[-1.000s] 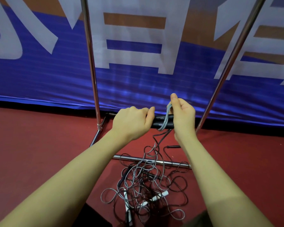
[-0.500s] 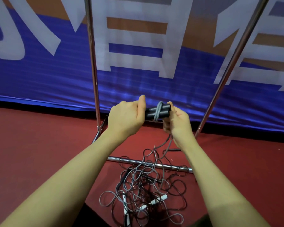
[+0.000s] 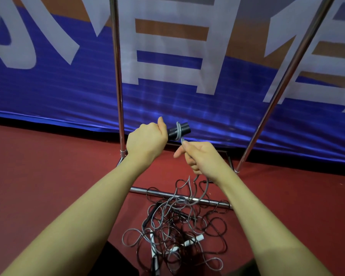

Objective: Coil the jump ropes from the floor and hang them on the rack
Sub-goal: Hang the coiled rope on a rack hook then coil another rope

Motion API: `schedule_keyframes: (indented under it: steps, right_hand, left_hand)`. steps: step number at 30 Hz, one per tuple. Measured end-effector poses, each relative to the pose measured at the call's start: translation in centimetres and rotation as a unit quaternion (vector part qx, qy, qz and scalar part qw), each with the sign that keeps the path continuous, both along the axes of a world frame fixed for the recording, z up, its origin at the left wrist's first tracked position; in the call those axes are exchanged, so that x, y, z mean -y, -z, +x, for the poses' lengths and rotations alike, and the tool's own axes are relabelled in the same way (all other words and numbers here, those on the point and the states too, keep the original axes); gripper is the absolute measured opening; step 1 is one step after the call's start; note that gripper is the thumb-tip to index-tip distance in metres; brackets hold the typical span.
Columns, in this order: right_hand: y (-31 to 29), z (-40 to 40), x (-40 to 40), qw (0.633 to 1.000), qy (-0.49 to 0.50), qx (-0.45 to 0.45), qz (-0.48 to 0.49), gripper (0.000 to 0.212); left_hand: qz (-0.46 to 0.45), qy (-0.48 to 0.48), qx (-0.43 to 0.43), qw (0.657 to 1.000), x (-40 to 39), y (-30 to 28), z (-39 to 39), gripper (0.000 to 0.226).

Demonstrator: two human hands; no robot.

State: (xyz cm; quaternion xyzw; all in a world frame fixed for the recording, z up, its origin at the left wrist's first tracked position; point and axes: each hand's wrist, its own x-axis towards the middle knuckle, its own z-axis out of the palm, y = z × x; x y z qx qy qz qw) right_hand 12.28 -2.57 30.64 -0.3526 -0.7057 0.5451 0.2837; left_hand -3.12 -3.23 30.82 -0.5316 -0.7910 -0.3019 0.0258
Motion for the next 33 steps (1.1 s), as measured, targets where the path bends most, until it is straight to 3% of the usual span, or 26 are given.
schedule_keyframes:
  steps: [9,18,23,28,33]
  right_hand:
    - [-0.5,1.4,-0.4,0.99,0.014,0.049,0.128,0.029]
    - [-0.3,2.4,-1.6,0.947,0.131,0.044,0.289,0.023]
    - [-0.5,2.4,-1.6,0.965,0.141,0.005,0.22,0.024]
    - [-0.3,2.5,-2.2,0.981,0.154,-0.058,0.103,0.037]
    - [-0.8,2.1,-1.9,0.978,0.15,-0.126,0.076,0.042]
  left_hand:
    - [-0.037,0.028,-0.094,0.995,-0.3,1.4,-0.4,0.058]
    - [-0.106,0.174,-0.154,0.967,0.2,1.3,0.1,0.056]
    - [-0.086,0.226,-0.179,0.954,1.0,0.3,0.6,0.051]
    - [0.019,0.288,-0.246,0.925,1.9,-0.2,1.2,0.06]
    - [0.15,0.332,-0.145,0.92,1.9,-0.4,0.9,0.041]
